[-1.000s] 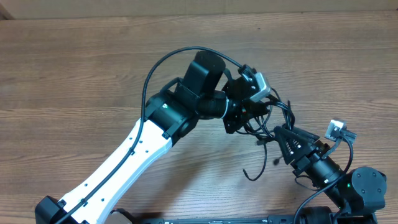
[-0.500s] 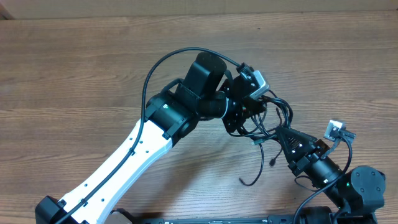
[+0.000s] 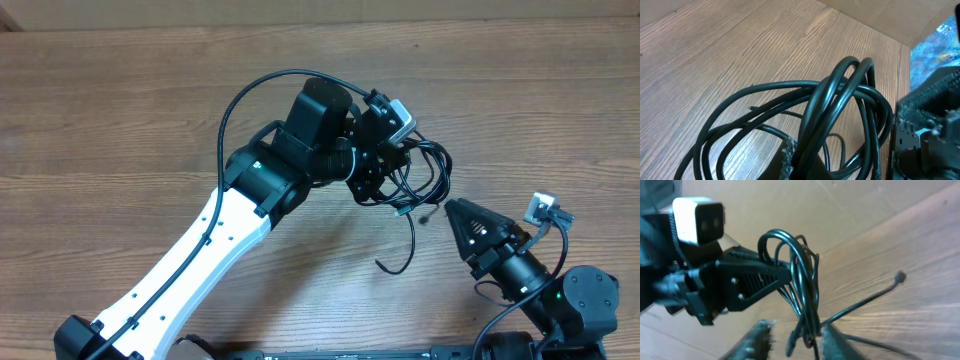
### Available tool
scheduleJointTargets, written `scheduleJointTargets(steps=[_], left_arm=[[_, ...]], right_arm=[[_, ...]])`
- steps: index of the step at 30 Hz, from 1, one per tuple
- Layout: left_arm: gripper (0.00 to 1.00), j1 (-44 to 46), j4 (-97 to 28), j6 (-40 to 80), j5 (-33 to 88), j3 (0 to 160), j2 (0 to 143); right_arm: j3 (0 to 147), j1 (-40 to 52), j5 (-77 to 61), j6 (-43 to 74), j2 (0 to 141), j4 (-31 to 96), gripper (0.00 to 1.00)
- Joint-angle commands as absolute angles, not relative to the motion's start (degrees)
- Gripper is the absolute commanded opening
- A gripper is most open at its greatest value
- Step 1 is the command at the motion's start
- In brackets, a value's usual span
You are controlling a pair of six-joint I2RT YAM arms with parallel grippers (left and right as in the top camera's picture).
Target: Untangle cables
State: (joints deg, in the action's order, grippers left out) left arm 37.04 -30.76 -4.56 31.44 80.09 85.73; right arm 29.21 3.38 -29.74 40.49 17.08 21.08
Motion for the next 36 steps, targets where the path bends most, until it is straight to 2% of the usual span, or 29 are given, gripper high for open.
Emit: scheduleJointTargets(steps=[1, 2, 4, 6, 11, 25, 36], left_arm=[[0.04, 37.1, -31.1, -3.9, 33.1, 81.3, 85.3], [0.04, 37.1, -31.6, -4.4, 33.2, 81.3, 85.3], [0.04, 37.1, -33.3, -7.0, 33.5, 81.3, 85.3], [0.04, 37.1, -36.9, -13.3, 33.5, 81.3, 85.3], [0.04, 37.2, -37.9, -18.1, 40.4, 81.3, 85.3], [0.04, 37.8, -36.8, -20.0, 50.5, 81.3, 85.3], [0.04, 41.8, -46.1, -31.9, 53.9, 81.3, 85.3]], right_arm=[[30.1, 3.2, -28.2, 40.2, 16.8, 21.6, 0.52], [30.1, 3.2, -27.4, 40.2, 16.8, 22.1, 0.61], [30.1, 3.2, -26.8, 40.2, 16.8, 22.5, 0.69], [30.1, 3.2, -27.0, 40.4, 16.8, 21.5, 0.72], [30.1, 3.2, -26.6, 40.2, 16.8, 21.8, 0.72], [30.1, 3.2, -23.7, 40.1, 16.8, 23.8, 0.72], [30.1, 3.2, -18.0, 40.4, 16.8, 26.7, 0.74]])
